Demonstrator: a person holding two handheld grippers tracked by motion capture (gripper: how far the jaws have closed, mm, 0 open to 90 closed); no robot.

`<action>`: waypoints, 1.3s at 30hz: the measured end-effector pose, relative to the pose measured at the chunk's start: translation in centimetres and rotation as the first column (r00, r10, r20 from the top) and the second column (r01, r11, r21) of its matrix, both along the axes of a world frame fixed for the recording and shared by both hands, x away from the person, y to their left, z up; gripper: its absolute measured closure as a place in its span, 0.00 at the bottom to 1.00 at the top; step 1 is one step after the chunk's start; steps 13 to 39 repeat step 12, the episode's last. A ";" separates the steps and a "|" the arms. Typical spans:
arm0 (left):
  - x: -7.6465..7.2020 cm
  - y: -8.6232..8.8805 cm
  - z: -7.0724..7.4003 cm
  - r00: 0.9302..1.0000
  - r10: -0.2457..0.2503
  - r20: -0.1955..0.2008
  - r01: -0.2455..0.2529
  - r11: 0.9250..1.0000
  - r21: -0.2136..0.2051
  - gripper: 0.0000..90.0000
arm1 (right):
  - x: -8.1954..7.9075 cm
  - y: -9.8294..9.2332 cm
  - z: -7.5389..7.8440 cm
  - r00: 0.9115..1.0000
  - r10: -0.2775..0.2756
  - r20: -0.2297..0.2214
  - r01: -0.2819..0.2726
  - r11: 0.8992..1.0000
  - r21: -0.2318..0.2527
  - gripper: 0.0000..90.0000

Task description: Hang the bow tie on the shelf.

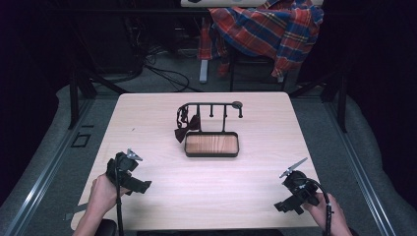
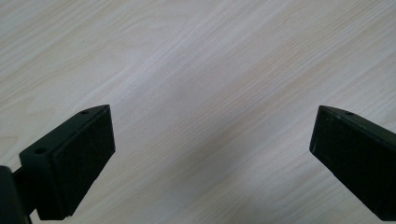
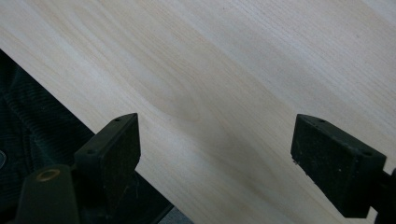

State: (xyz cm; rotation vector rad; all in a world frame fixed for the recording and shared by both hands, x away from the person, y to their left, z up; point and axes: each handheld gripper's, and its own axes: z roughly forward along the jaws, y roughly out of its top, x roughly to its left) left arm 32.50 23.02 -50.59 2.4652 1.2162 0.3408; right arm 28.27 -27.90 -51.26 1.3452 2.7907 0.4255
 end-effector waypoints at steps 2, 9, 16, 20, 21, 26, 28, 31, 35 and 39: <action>0.0 0.2 -0.2 1.000 0.003 -0.008 -0.003 1.000 0.001 0.00 | 0.0 0.0 0.0 1.000 -0.002 0.001 0.002 1.000 0.002 0.17; 0.1 0.5 -1.0 1.000 0.000 -0.031 0.000 1.000 -0.007 0.00 | 0.0 0.0 0.0 1.000 -0.001 -0.004 0.001 1.000 -0.003 0.17; 0.3 0.6 -1.1 0.999 0.002 -0.041 -0.002 1.000 -0.012 0.00 | 0.0 0.0 0.0 1.000 0.000 -0.002 0.000 1.000 -0.004 0.17; 0.3 0.6 -1.1 0.999 0.002 -0.041 -0.002 1.000 -0.012 0.00 | 0.0 0.0 0.0 1.000 0.000 -0.002 0.000 1.000 -0.004 0.17; 0.3 0.6 -1.1 0.999 0.002 -0.041 -0.002 1.000 -0.012 0.00 | 0.0 0.0 0.0 1.000 0.000 -0.002 0.000 1.000 -0.004 0.17; 0.3 0.6 -1.1 0.999 0.002 -0.041 -0.002 1.000 -0.012 0.00 | 0.0 0.0 0.0 1.000 0.000 -0.002 0.000 1.000 -0.004 0.17; 0.3 0.6 -1.1 0.999 0.002 -0.041 -0.002 1.000 -0.012 0.00 | 0.0 0.0 0.0 1.000 0.000 -0.002 0.000 1.000 -0.004 0.17; 0.3 0.6 -1.1 0.999 0.002 -0.041 -0.002 1.000 -0.012 0.00 | 0.0 0.0 0.0 1.000 0.000 -0.002 0.000 1.000 -0.004 0.17; 0.3 0.6 -1.1 0.999 0.002 -0.041 -0.002 1.000 -0.012 0.00 | 0.0 0.0 0.0 1.000 0.000 -0.002 0.000 1.000 -0.004 0.17; 0.3 0.6 -1.1 0.999 0.002 -0.041 -0.002 1.000 -0.012 0.00 | 0.0 0.0 0.0 1.000 0.000 -0.002 0.000 1.000 -0.004 0.17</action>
